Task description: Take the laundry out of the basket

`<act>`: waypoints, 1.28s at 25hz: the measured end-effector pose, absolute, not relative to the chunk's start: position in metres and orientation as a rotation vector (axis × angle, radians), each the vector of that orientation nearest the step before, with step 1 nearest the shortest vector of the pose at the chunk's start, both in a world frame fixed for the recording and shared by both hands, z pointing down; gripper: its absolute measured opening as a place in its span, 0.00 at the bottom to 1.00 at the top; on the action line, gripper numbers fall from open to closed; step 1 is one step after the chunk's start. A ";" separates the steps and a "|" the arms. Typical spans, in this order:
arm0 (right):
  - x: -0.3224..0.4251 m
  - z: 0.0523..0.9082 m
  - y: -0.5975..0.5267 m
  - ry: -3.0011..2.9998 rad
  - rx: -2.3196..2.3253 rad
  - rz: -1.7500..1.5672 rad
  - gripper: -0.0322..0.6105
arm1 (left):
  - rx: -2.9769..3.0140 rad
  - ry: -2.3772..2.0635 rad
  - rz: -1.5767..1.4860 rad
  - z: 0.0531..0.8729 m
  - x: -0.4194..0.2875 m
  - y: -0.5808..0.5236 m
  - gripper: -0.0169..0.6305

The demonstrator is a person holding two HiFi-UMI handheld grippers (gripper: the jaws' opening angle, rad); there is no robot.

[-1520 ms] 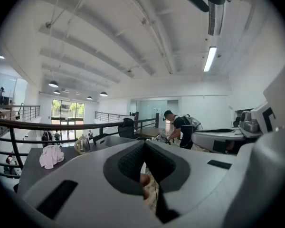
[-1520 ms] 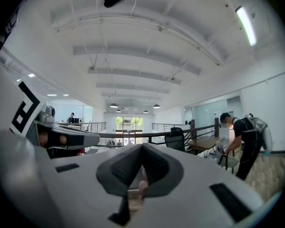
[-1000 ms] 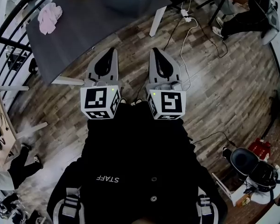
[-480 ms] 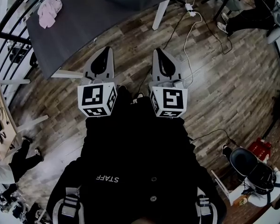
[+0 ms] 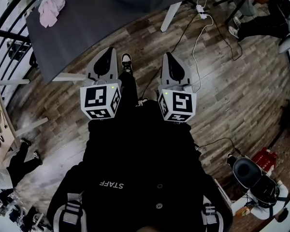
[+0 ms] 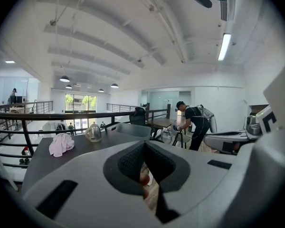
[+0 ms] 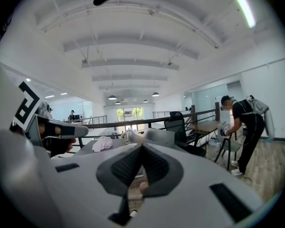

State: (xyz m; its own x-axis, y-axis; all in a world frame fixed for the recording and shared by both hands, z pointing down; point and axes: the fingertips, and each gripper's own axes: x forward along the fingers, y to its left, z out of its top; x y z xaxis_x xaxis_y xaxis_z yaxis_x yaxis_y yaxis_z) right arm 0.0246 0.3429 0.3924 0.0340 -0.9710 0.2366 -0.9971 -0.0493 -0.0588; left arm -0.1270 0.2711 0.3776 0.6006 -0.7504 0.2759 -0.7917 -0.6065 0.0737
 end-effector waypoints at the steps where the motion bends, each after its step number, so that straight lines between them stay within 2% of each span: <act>1: 0.027 0.394 0.332 -2.073 2.168 0.321 0.07 | 2.636 -1.289 0.320 0.380 -0.127 0.260 0.03; 18: 0.073 0.397 0.068 -2.007 2.153 0.326 0.07 | 2.623 -1.213 0.352 0.399 -0.082 0.005 0.03; 32: 0.072 0.422 -0.069 -1.913 2.060 0.398 0.07 | 2.649 -1.063 0.428 0.420 -0.045 -0.130 0.03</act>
State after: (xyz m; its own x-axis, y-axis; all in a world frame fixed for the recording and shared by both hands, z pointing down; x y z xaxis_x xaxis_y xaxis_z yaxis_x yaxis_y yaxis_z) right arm 0.0720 -0.0686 0.4217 0.0742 -0.9139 0.3990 -0.9972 -0.0674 0.0311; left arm -0.0450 -0.1301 0.4204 0.6898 -0.6276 0.3610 -0.7025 -0.7007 0.1244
